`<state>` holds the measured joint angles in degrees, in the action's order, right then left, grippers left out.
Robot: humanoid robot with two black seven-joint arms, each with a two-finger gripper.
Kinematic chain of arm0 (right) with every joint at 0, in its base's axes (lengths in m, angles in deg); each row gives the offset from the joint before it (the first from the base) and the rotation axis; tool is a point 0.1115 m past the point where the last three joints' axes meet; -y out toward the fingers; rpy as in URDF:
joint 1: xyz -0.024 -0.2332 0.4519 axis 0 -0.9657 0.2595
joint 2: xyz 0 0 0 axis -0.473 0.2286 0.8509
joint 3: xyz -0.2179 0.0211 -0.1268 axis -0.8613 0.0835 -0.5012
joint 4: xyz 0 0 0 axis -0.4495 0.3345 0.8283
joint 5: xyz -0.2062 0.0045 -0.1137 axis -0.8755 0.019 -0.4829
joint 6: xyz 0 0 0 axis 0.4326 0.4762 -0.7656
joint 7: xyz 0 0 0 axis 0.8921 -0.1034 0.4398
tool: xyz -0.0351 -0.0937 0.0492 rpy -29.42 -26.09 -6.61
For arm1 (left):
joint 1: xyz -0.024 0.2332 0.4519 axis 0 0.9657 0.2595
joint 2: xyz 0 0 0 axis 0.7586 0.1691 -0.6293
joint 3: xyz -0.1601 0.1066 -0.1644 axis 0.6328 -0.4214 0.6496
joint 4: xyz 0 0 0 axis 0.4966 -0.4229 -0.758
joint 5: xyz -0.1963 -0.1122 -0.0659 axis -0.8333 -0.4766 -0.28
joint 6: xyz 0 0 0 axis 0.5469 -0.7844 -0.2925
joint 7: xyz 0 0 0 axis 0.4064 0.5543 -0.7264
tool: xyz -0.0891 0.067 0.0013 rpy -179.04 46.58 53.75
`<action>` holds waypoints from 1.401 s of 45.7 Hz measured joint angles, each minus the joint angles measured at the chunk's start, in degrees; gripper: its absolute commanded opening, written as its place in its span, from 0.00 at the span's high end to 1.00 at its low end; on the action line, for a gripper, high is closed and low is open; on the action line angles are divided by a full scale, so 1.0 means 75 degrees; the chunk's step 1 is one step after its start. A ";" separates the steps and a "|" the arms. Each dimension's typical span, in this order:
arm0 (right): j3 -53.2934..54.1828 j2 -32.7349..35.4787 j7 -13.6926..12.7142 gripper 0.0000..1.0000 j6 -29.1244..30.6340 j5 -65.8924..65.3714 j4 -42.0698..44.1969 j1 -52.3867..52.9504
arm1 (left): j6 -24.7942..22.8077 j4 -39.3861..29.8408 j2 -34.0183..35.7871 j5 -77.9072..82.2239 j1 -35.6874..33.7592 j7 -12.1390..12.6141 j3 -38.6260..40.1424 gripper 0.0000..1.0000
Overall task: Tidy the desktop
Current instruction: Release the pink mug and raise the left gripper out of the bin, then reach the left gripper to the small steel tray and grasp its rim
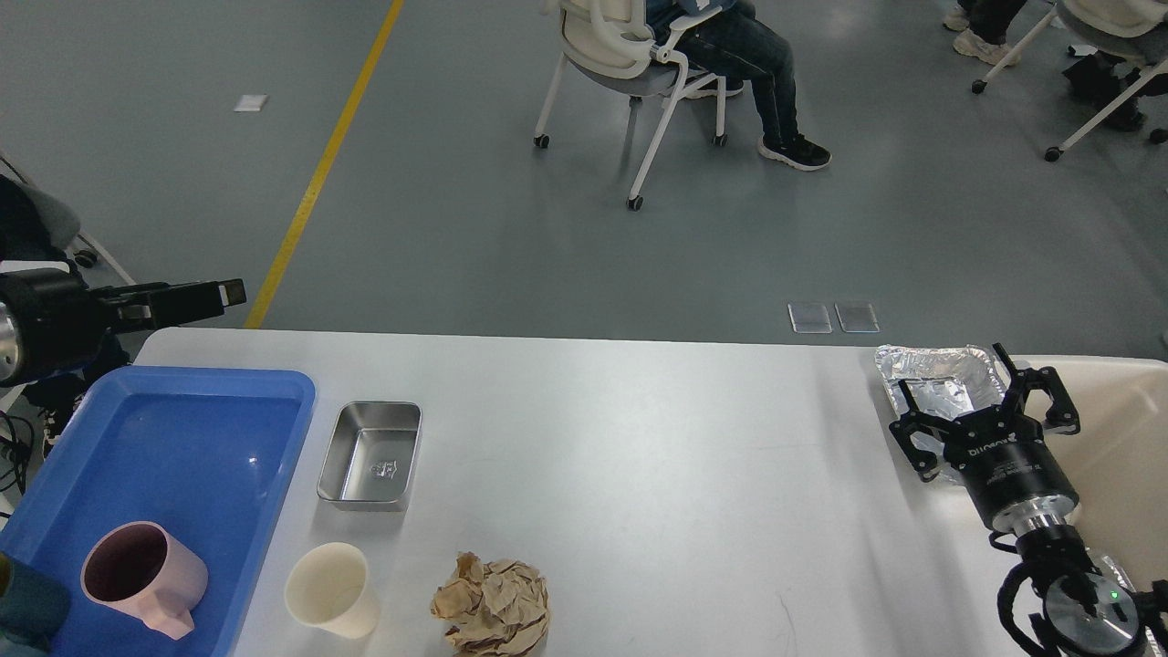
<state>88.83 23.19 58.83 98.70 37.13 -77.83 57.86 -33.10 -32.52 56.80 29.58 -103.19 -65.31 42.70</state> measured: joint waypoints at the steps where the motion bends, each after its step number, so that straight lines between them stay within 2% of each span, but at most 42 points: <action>1: 0.0003 0.0002 0.0000 0.00 0.0000 -0.0001 0.0000 -0.0004 | 0.0067 -0.0025 -0.0051 0.0000 0.0009 0.0075 -0.0013 0.07; 6: 0.0015 0.0006 0.0000 0.00 0.0000 0.0001 -0.0001 -0.0014 | 0.0264 -0.0073 -0.0198 0.0007 0.0023 0.0343 -0.0035 0.06; 24: 0.0012 0.0007 0.0004 0.00 0.0000 0.0006 -0.0002 -0.0017 | 0.0336 -0.0087 -0.0507 -0.0004 0.0350 0.0441 -0.0081 0.05; 32: 0.0011 -0.0013 0.0010 0.00 0.0007 0.0005 -0.0002 -0.0017 | 0.0335 0.0835 -0.1315 -0.0047 0.0789 0.0620 -0.0091 0.05; 40: 0.0011 0.0012 0.0012 0.00 0.0009 0.0004 -0.0011 -0.0017 | 0.0315 0.2195 -0.2569 -0.0048 0.1277 0.0633 -0.0097 0.05; 47: 0.0017 0.0018 0.0012 0.00 0.0008 -0.0004 -0.0011 -0.0017 | 0.0313 0.2951 -0.3516 -0.0048 0.1609 0.0637 -0.0104 0.05; 57: 0.0024 0.0020 0.0012 0.00 0.0009 -0.0004 0.0009 -0.0039 | 0.0312 0.3560 -0.3949 -0.0037 0.1887 0.0857 -0.0120 0.06; 64: 0.0024 0.0020 0.0012 0.00 0.0015 -0.0004 0.0010 -0.0040 | 0.0312 0.3778 -0.3980 -0.0036 0.1902 0.0927 -0.0349 0.10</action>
<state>89.01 23.33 58.92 98.81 37.09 -77.76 57.55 -30.75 -4.19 26.95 29.31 -88.92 -58.35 40.08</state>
